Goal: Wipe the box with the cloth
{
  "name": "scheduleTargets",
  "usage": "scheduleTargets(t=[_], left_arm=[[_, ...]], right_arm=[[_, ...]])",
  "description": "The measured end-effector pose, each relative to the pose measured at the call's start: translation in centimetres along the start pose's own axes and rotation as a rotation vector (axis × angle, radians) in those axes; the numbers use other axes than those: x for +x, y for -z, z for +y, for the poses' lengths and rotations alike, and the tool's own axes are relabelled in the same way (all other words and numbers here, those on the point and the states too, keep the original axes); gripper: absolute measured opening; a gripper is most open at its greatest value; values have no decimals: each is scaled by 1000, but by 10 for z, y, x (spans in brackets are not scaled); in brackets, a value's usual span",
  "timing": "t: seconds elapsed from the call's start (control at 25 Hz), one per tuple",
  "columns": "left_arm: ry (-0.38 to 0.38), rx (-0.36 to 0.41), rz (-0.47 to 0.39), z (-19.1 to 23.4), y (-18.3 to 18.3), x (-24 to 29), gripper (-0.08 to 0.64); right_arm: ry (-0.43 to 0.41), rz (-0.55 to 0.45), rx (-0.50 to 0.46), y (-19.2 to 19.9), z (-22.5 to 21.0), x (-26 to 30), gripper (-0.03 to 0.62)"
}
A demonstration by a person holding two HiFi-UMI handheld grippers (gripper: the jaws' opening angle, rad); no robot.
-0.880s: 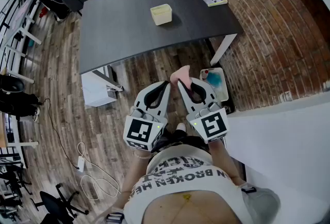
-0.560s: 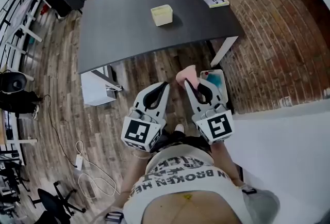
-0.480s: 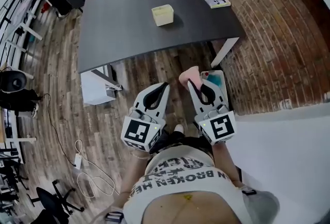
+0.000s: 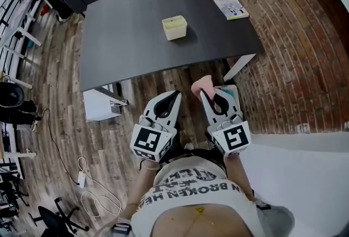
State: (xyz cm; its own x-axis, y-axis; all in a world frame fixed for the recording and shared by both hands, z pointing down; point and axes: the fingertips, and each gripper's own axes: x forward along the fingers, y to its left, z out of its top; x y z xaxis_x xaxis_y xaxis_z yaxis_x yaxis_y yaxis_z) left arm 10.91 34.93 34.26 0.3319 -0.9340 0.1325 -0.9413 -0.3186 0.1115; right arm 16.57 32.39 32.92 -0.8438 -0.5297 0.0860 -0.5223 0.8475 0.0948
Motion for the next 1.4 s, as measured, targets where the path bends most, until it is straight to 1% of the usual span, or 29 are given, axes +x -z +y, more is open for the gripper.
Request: scheduleTargets(t=[0.08, 0.24, 0.36, 0.52, 0.64, 0.72, 0.88, 1.04, 1.24, 1.4], left_arm=[[24, 7, -6, 21, -6, 17, 8], [73, 23, 0, 62, -20, 48, 8], [108, 36, 7, 87, -29, 64, 8], [142, 32, 25, 118, -28, 79, 8], [177, 27, 38, 134, -25, 85, 8], [188, 25, 35, 145, -25, 88, 8], [192, 10, 42, 160, -22, 91, 8], [175, -10, 51, 174, -18, 98, 8], [126, -30, 61, 199, -15, 115, 8], [97, -28, 71, 220, -20, 147, 8]], right_arm=[[14, 3, -22, -2, -11, 25, 17], [47, -12, -6, -10, -28, 74, 17], [63, 1, -9, -12, -35, 106, 17], [77, 13, -11, -12, -39, 144, 17], [99, 10, -2, -12, -38, 163, 17], [104, 19, -8, -11, -37, 174, 17], [103, 47, -19, -5, -37, 187, 17], [93, 86, -34, 1, -45, 201, 17], [31, 92, -60, 3, -57, 234, 17], [-13, 75, -55, 2, -79, 264, 17]])
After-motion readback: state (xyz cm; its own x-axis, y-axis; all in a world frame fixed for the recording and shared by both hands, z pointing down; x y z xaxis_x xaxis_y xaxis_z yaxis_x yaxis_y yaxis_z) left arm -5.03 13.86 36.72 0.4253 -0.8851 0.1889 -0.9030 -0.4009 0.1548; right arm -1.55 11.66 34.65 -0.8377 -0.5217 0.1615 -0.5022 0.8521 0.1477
